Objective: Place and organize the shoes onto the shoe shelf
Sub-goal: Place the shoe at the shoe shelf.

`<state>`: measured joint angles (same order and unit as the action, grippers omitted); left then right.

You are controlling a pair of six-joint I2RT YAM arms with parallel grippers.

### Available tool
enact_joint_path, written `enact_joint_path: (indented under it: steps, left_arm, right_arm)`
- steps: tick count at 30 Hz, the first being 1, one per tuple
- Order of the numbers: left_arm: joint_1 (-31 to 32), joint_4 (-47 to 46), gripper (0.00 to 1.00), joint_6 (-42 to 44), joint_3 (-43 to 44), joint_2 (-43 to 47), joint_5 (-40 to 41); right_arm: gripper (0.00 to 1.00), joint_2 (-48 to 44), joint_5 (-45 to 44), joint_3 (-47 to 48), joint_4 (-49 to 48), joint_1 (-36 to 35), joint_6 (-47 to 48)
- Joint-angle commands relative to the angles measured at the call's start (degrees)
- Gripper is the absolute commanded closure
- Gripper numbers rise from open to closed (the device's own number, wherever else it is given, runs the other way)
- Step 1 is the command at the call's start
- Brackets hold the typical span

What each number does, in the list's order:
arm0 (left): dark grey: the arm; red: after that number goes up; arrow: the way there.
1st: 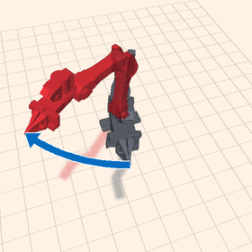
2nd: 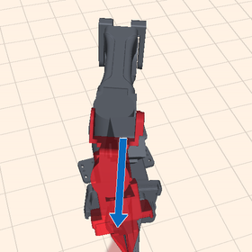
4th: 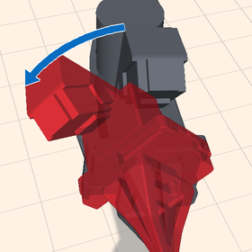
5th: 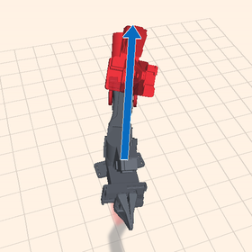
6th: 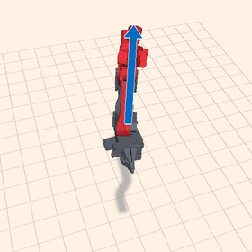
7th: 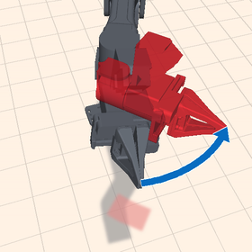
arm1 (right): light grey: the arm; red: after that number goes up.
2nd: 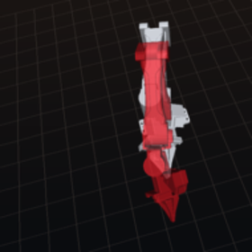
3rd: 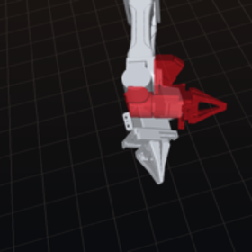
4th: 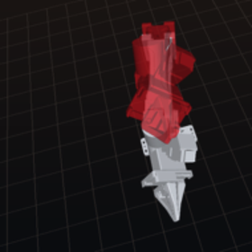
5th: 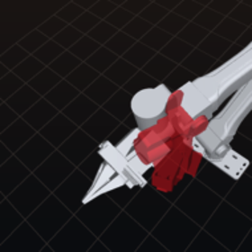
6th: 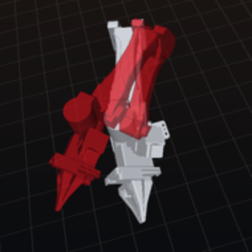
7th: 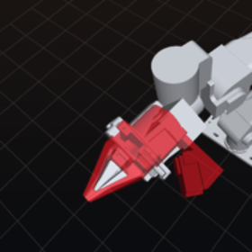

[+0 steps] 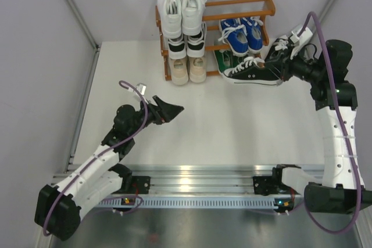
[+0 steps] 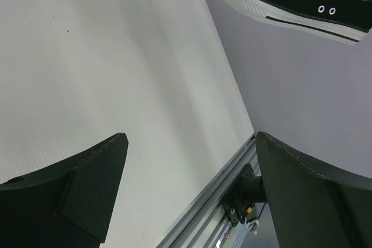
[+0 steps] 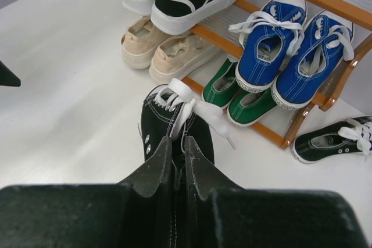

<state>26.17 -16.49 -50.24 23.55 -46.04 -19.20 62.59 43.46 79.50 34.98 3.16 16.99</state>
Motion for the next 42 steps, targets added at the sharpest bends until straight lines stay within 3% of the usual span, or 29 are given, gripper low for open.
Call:
enact_joint_path:
  steps: [1,11,23,42]
  left_arm:
    - [-0.2,-7.2,0.04,-2.1,-1.1,0.0,-1.7]
    - [-0.2,-10.1,0.04,-3.7,-3.0,-2.1,-2.8]
    - [-0.2,-10.8,0.04,-3.5,-4.3,-2.1,-3.1]
    - [-0.2,-9.5,0.04,-0.7,-1.3,-3.7,-5.8]
  right_arm:
    - [1.0,-2.2,0.2,2.1,-7.0,0.5,0.2]
    - [1.0,-0.4,-0.6,6.7,-8.5,0.9,-2.0]
    - [1.0,8.9,-2.7,22.6,-12.8,1.1,-6.2]
    - [1.0,37.7,-10.3,57.1,-20.4,0.4,-11.8]
